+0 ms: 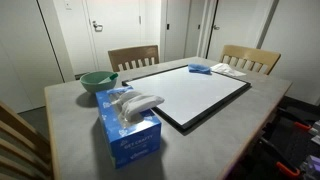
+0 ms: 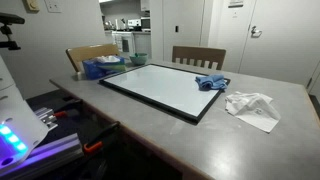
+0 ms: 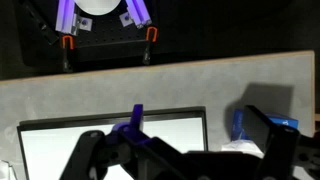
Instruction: Use the marker in the bowl to draw a circle on the white board then put it back
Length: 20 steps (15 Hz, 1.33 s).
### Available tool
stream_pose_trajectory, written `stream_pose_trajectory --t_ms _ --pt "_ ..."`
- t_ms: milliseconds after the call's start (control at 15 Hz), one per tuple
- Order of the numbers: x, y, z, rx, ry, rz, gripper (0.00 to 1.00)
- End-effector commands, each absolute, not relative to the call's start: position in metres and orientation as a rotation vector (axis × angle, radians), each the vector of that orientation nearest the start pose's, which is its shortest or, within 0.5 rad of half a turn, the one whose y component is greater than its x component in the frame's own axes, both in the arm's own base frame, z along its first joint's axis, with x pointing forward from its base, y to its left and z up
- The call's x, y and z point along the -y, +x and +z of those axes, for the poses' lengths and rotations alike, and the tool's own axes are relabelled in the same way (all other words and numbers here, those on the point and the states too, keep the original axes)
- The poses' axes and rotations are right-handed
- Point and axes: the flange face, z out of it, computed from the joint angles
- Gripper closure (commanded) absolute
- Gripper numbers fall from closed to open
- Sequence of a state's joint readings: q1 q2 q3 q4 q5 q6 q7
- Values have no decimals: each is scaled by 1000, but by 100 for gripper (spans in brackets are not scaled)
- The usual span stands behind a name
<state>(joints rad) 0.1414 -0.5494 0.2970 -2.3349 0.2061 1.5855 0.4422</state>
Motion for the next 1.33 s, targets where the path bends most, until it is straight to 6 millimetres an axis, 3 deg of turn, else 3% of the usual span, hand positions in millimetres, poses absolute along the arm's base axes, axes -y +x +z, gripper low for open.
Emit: stream_pose_trajectory --t_ms 0,333,400,733,1000,1267 --pt "-188 320 512 -139 -3160 348 0" --pt "-184 340 506 -167 -3140 290 0" --pt "-185 329 510 -154 -3151 303 0" --pt "-188 326 510 -136 -3156 298 0" --pt "-187 336 496 -17 -3249 158 0" --pt "-184 361 486 178 -3285 -99 0"
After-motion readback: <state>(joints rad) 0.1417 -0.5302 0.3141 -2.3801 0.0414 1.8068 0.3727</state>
